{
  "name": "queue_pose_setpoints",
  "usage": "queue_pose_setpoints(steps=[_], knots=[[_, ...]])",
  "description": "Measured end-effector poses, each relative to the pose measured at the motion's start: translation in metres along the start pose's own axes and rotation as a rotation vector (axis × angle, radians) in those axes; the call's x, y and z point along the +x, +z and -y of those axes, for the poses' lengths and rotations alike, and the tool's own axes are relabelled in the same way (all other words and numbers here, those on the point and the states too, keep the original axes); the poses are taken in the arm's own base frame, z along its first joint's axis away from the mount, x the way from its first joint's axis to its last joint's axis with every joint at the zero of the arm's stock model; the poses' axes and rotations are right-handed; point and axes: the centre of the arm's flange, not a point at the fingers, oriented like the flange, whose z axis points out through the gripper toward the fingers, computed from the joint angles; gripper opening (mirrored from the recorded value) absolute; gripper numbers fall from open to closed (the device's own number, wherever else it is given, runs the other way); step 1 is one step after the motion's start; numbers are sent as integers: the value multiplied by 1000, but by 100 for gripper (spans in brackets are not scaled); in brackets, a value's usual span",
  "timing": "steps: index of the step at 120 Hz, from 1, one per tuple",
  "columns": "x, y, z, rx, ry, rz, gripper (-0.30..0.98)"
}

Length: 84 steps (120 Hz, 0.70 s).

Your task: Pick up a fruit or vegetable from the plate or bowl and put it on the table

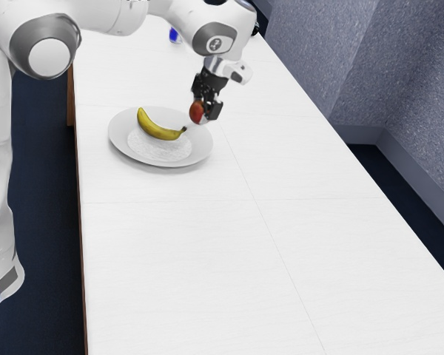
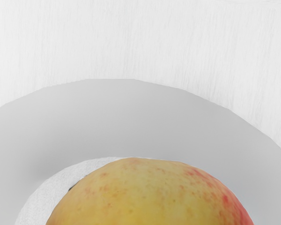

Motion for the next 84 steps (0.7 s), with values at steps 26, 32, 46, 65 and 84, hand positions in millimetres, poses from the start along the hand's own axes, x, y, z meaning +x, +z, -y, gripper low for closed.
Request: queue_pose_setpoints(steps=[26,32,46,65,84], knots=[[71,-18,-48,48,95,-45,31],[83,-13,-56,43,109,-44,31],[105,2,-74,27,144,-38,30],[126,15,-86,5,170,-49,31],[130,11,-88,-11,204,-70,56]])
